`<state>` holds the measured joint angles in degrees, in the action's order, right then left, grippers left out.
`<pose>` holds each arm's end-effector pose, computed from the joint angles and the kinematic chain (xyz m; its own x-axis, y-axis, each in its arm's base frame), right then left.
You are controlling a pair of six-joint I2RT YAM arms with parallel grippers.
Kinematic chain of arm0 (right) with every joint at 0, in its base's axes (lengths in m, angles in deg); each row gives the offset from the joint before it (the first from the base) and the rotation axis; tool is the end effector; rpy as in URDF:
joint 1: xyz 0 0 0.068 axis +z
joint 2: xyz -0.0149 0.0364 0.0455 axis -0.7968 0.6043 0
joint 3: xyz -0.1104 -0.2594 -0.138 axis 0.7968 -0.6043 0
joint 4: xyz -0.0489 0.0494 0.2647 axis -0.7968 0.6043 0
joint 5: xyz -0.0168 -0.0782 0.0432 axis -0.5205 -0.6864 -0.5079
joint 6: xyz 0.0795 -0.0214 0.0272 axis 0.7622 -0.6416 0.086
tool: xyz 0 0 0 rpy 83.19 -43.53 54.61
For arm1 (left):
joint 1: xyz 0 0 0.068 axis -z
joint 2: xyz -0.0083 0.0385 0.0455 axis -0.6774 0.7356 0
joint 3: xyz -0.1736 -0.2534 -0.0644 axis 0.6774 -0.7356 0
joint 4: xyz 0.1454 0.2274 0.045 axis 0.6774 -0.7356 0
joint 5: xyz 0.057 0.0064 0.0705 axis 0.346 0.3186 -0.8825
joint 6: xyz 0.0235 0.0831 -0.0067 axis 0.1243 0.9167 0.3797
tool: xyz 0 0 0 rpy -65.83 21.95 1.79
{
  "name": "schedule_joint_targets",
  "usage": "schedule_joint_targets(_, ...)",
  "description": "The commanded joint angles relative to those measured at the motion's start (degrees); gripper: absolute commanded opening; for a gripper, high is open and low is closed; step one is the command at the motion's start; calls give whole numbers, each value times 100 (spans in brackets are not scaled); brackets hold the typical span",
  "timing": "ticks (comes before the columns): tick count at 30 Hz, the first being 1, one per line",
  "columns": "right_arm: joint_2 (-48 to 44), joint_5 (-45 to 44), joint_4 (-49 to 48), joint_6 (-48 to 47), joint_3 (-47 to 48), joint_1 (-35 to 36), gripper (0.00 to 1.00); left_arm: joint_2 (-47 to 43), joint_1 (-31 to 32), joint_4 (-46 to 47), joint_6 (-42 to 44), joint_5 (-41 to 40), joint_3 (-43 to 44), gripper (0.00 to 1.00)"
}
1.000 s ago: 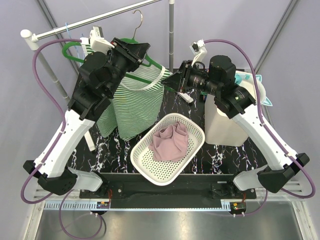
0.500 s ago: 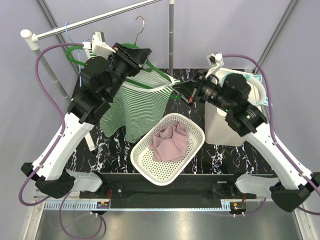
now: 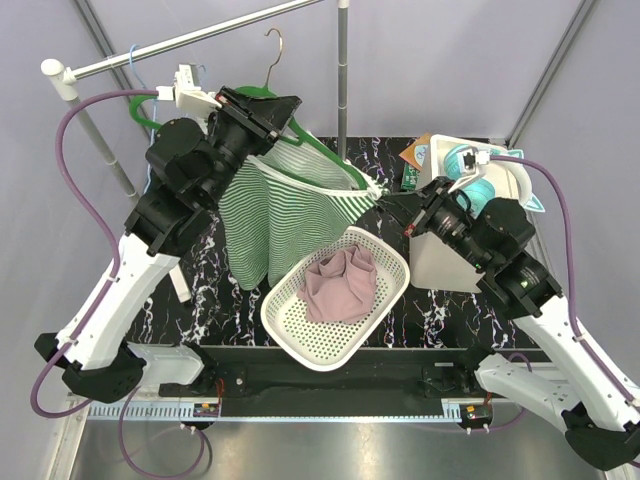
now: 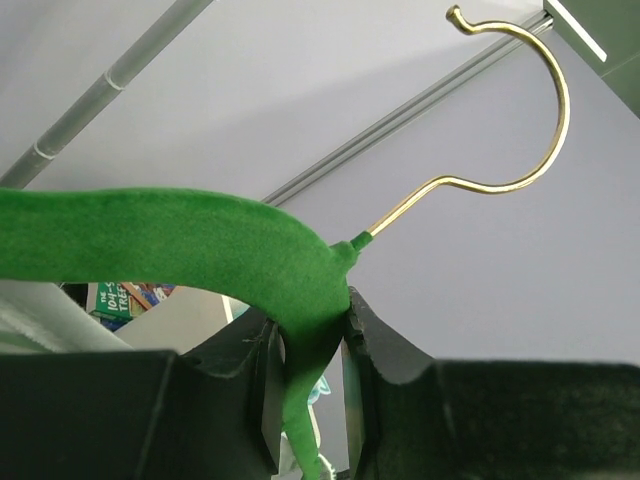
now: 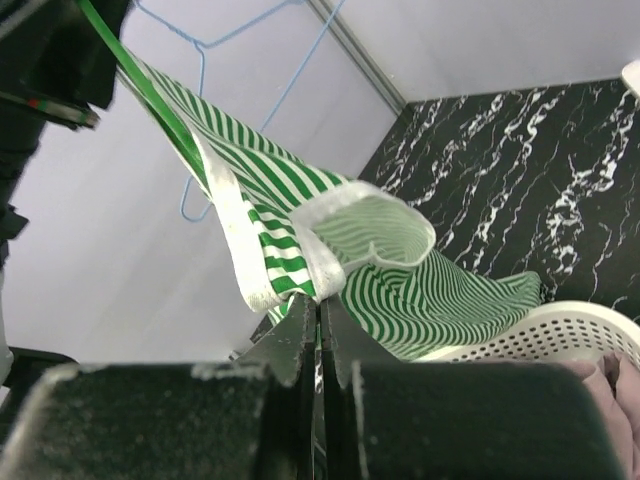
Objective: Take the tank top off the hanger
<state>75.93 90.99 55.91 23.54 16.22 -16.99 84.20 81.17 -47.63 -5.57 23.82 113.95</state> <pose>0.1591 0.1260 0.4830 -0.3476 0.4798 -0.8056 -0.5838 0.5616 0.5864 0.2264 -0.1593 0.5996 -0.2798 -0.7911 -0.5440 0.3715 0.4333 -0.8212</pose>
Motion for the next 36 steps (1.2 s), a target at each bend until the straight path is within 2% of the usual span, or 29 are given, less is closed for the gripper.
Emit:
schedule_joint_targets(1,-89,311,-68,38,-191,-24,0,-139,-55,757,-65,-14,310,0)
schedule_joint_targets(5,-159,987,-68,-102,-454,-24,0,2,-82,1019,-372,82,468,0)
schedule_joint_targets(10,-20,1208,-208,-146,-578,-24,0,160,-108,1398,-1206,504,486,0)
schedule_joint_targets(17,1050,1279,-358,-559,414,-24,0,116,-196,1610,-2410,1197,285,0)
schedule_joint_targets(21,1737,1323,-595,-533,1186,-24,0,64,-231,2496,-3533,1962,-137,0)
schedule_joint_targets(27,2792,1656,-965,-358,2249,-24,0,-16,-231,3173,-4308,2543,-506,0)
schedule_joint_targets(33,3215,1825,-956,-577,2841,-15,0,213,-231,5613,-5706,3114,-1060,0)
schedule_joint_targets(36,3224,1666,-956,-656,2806,-33,0,134,-231,6003,-6102,3054,-1218,0)
